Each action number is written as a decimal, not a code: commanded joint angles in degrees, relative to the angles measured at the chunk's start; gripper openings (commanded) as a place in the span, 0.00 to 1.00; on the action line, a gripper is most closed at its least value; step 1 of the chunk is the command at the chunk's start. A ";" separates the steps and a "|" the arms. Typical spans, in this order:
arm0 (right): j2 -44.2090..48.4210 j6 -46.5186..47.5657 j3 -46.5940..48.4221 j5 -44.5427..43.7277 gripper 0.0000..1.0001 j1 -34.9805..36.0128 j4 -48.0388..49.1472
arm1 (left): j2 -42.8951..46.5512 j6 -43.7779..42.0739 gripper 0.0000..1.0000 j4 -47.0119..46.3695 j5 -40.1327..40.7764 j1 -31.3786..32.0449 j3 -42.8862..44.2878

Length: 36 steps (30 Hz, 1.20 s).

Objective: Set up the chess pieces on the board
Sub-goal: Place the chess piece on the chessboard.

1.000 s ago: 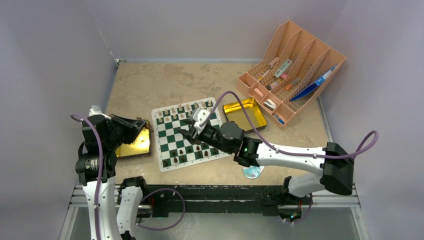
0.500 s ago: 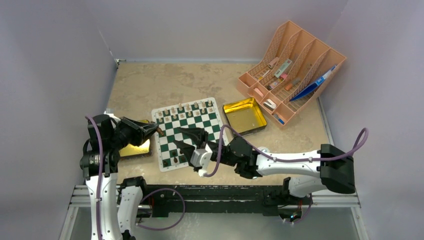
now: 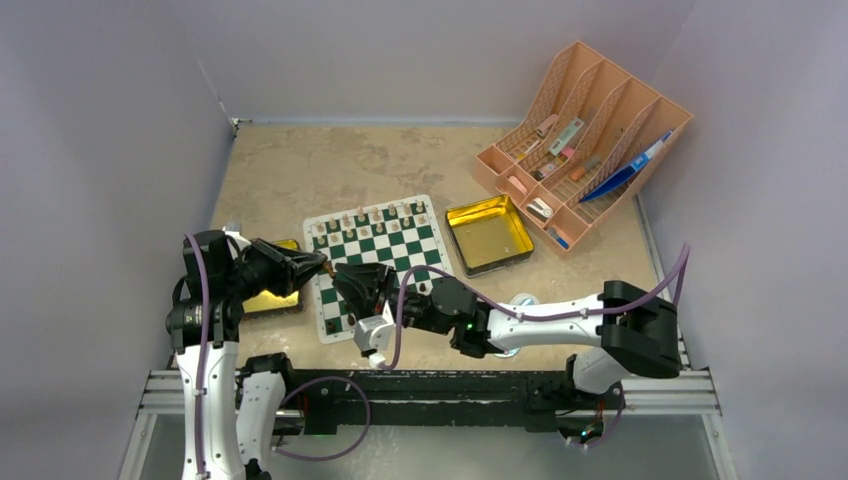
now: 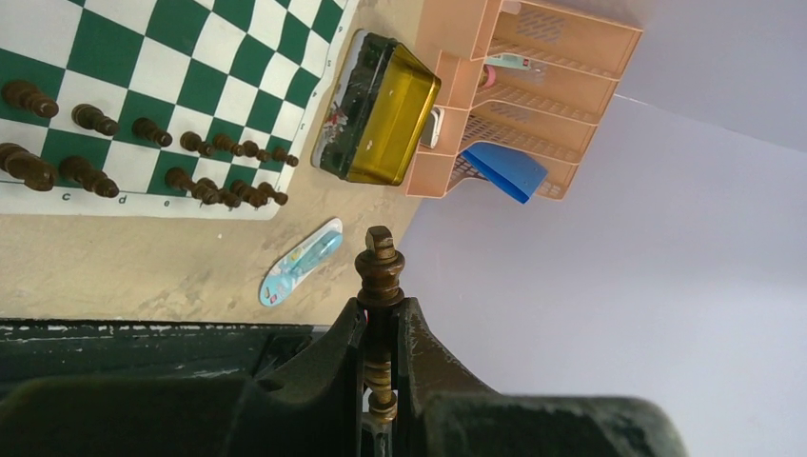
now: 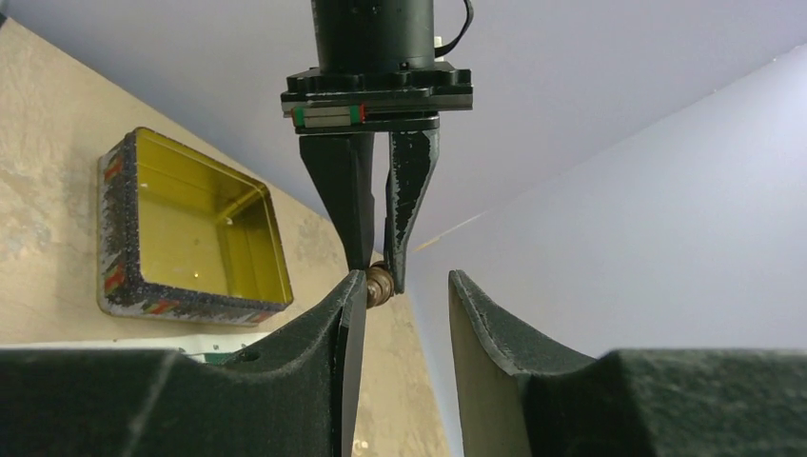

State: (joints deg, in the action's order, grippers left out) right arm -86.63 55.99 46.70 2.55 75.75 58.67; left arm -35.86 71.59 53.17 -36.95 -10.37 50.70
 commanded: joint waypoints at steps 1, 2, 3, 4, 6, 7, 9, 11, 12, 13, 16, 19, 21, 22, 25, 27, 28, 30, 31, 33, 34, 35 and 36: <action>-0.55 3.37 3.79 -0.41 0.38 0.32 2.24 | -0.04 2.68 0.00 -1.53 -2.63 0.21 1.24; -0.78 3.40 3.83 -0.43 0.37 0.37 2.31 | -0.02 2.68 0.00 -1.49 -2.75 0.18 1.25; -0.93 3.35 3.92 -0.44 0.36 0.45 2.32 | -0.07 2.68 0.00 -1.47 -2.84 0.15 1.25; -1.12 3.42 4.03 -0.39 0.35 0.42 2.28 | -0.06 2.72 0.00 -1.55 -2.98 0.20 1.26; -1.32 3.33 4.12 -0.10 0.35 0.45 1.96 | -0.14 2.70 0.00 -1.57 -3.21 0.15 1.24; -1.49 3.33 4.17 -0.04 0.35 0.41 1.74 | -0.14 2.70 0.00 -1.58 -3.22 0.18 1.19; -1.63 3.13 4.11 0.00 0.38 0.46 1.35 | -0.15 2.76 0.00 -1.74 -3.35 0.19 1.24; -1.62 2.71 3.64 0.07 0.39 0.46 1.65 | -0.10 2.76 0.00 -1.75 -3.31 0.21 1.25; -1.61 2.64 3.51 0.09 0.39 0.46 1.70 | -0.09 2.76 0.00 -1.75 -3.35 0.21 1.33; -1.69 2.56 3.41 -0.02 0.38 0.46 1.70 | -0.09 2.76 0.00 -1.72 -3.40 0.13 1.33; -1.81 2.51 3.49 -1.00 0.36 0.46 2.08 | -0.02 2.76 0.00 -1.75 -3.46 0.19 1.35; -1.77 2.38 3.60 -1.42 0.33 0.46 2.34 | -0.01 2.74 0.00 -1.65 -3.46 0.17 1.33; -1.98 2.37 3.83 -1.80 0.33 0.45 2.15 | -0.05 3.03 0.00 -1.75 -3.64 0.15 1.27; -2.04 2.37 3.92 -2.02 0.32 0.46 2.15 | -0.09 3.26 0.00 -1.75 -3.84 0.16 1.18; -2.19 2.22 3.92 -2.21 0.32 0.46 2.23 | -0.17 3.79 0.00 -2.24 -5.03 0.18 1.03; -2.38 2.06 4.08 -2.15 0.31 0.46 2.13 | -0.24 3.88 0.00 -2.23 -5.49 0.20 1.21; -2.47 1.92 4.18 -2.13 0.31 0.46 2.05 | -0.19 3.90 0.00 -2.20 -5.50 0.24 1.38; -2.61 1.40 4.25 -2.25 0.31 0.46 2.41 | -0.14 3.90 0.00 -2.12 -5.49 0.22 1.51; -2.66 1.13 4.32 -2.36 0.31 0.46 2.63 | -0.10 3.91 0.00 -2.11 -5.50 0.18 1.51; -2.62 0.75 4.51 -2.37 0.29 0.46 2.67 | -0.09 4.13 0.00 -2.08 -6.00 0.25 1.43; -2.54 0.64 4.58 -2.37 0.27 0.46 2.67 | -0.09 4.43 0.00 -2.22 -6.41 0.21 1.32; -2.50 0.55 4.56 -2.37 0.25 0.46 2.67 | -0.09 4.70 0.00 -2.41 -6.80 0.26 1.19; -2.41 0.41 4.50 -2.37 0.21 0.46 2.72 | -0.03 4.77 0.00 -2.53 -6.96 0.26 1.16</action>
State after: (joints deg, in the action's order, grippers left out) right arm -89.23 57.54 48.36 0.99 75.85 58.17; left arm -35.94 73.10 52.95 -40.97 -10.37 50.70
